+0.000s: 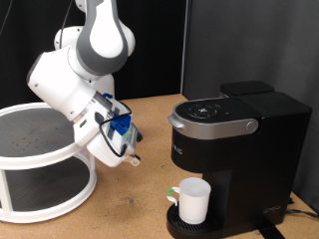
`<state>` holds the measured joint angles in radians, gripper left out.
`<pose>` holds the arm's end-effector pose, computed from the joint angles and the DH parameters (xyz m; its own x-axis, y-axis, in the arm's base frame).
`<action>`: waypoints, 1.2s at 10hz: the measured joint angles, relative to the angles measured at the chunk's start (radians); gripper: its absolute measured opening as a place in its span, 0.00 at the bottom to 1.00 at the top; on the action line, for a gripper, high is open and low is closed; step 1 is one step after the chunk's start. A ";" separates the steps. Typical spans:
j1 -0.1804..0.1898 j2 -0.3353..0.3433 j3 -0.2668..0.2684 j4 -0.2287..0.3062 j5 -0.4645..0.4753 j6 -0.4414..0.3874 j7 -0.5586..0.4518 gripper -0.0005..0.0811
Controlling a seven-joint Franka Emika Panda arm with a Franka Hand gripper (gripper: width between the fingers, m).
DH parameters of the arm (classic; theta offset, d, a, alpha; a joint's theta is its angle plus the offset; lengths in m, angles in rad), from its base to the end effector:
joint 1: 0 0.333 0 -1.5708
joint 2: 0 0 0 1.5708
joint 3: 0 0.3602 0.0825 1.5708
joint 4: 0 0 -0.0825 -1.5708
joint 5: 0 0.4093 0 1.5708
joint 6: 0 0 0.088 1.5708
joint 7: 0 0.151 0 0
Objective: Make a cup of coffee with the keurig machine
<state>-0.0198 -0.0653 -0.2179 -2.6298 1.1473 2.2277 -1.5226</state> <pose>0.4195 -0.0385 0.2496 0.8611 0.1796 0.4756 0.4535 -0.6941 -0.5591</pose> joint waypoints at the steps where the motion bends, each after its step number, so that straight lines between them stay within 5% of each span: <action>1: -0.010 -0.015 -0.014 -0.002 -0.025 -0.048 0.000 0.99; 7: -0.047 -0.223 -0.073 -0.038 0.017 -0.147 0.007 0.99; 12: -0.066 -0.386 -0.078 -0.010 -0.073 -0.256 0.243 0.99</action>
<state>-0.0862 -0.4512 -0.2958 -2.6395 1.0747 1.9715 -1.2791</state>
